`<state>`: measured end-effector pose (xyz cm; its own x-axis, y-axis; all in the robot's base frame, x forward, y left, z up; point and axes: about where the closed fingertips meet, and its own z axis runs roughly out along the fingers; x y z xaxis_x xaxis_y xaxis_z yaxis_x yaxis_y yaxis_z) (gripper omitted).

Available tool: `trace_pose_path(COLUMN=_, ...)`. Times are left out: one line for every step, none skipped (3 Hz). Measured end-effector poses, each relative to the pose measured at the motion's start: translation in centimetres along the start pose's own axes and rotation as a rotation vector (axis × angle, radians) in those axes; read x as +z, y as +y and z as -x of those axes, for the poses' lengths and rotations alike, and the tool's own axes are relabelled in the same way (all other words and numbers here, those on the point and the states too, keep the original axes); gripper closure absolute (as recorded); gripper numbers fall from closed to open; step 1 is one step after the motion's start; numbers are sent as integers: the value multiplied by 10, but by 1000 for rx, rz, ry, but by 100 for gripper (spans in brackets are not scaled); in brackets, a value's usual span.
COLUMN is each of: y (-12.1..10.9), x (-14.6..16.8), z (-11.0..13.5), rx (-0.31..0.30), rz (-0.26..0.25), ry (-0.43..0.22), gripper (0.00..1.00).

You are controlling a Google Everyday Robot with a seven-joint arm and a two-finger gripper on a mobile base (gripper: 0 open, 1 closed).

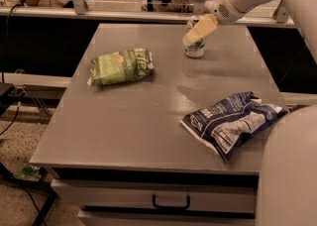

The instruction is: Knock 7up can over

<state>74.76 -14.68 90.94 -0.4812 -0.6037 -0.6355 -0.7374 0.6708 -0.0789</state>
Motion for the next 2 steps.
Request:
trace_pose_path(y=-3, x=7, z=7, rx=10, rz=-11, ry=-20, gripper=0)
trace_pose_path(y=-2, x=13, z=10, rx=18, rz=12, ry=-52, gripper=25)
